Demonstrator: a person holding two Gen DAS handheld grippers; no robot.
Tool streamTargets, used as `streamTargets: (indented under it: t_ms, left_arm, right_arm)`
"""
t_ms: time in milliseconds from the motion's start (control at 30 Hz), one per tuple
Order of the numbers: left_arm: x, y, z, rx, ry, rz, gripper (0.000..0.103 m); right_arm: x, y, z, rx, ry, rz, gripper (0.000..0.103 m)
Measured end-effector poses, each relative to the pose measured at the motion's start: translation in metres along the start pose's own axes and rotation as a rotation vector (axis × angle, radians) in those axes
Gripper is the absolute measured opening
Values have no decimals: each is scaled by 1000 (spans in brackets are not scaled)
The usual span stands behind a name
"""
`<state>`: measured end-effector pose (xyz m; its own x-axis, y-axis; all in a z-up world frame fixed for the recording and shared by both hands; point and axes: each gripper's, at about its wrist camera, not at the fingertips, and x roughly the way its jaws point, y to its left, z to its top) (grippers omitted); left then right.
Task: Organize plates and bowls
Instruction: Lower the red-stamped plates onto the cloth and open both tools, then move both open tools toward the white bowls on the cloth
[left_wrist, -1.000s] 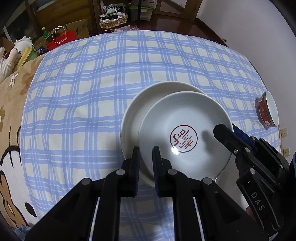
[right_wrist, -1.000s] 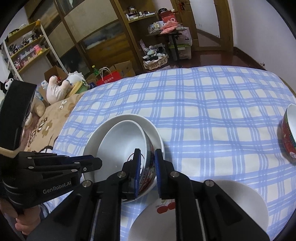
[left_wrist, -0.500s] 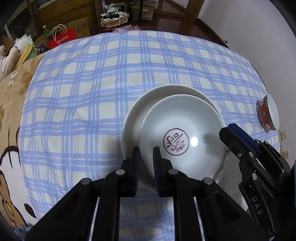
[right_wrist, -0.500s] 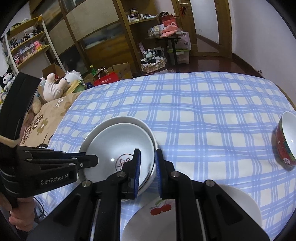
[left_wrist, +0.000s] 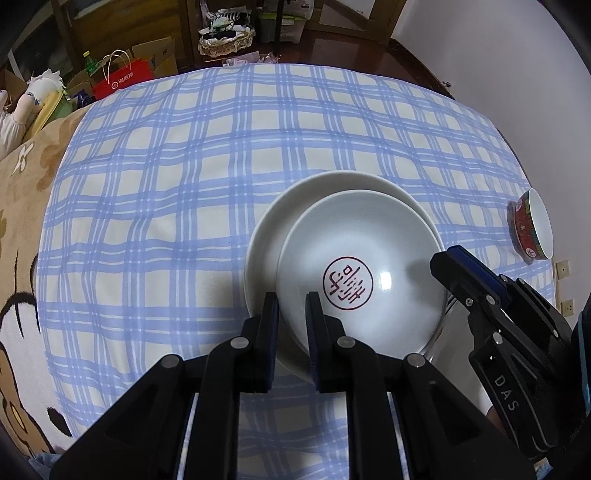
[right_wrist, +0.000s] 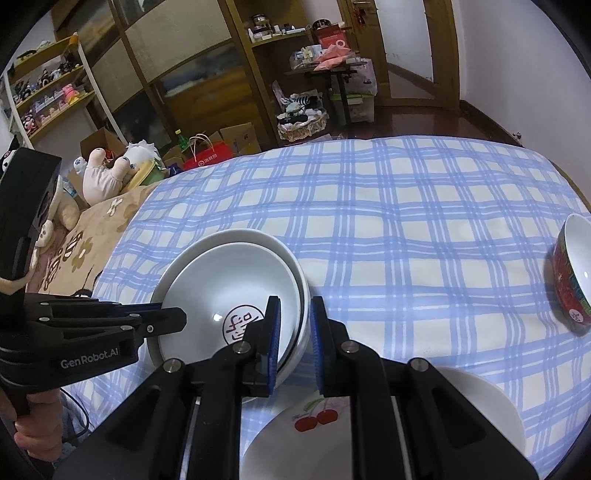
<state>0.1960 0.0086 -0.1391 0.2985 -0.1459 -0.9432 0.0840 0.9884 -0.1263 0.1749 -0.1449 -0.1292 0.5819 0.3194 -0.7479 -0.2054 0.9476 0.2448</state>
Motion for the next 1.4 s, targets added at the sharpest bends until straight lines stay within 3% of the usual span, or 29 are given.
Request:
streamTargets:
  t_ms: [233, 500, 667, 733, 833, 933, 1033, 1067, 1200, 1400]
  left_arm:
    - [-8, -1, -5, 8, -22, 0, 15]
    - [-37, -8, -10, 25, -119, -58, 16]
    - [-58, -26, -14, 65, -197, -16, 20]
    - [-63, -30, -16, 72, -213, -9, 24]
    - [-75, -39, -19, 83, -246, -22, 36]
    - [-88, -58, -23, 153, -294, -15, 42]
    - [-97, -76, -27, 210, -341, -19, 59]
    - [-99, -86, -29, 226, -347, -26, 70]
    - [-106, -111, -26, 246, -374, -49, 86]
    - [-114, -148, -14, 310, -405, -44, 89]
  right_arm:
    - [-2, 0, 1, 4, -12, 3, 17]
    - [-23, -9, 11, 51, -29, -29, 18]
    - [-50, -22, 15, 79, -64, -74, 34]
    - [-63, -29, 16, 86, -78, -92, 39]
    - [-83, -40, 18, 105, -108, -124, 62]
    - [-106, -54, 21, 150, -151, -166, 77]
    - [-125, -68, 22, 180, -175, -183, 94]
    - [-133, -74, 21, 193, -191, -198, 97]
    - [-156, -96, 20, 236, -227, -251, 103]
    - [-183, -125, 20, 227, -248, -329, 103]
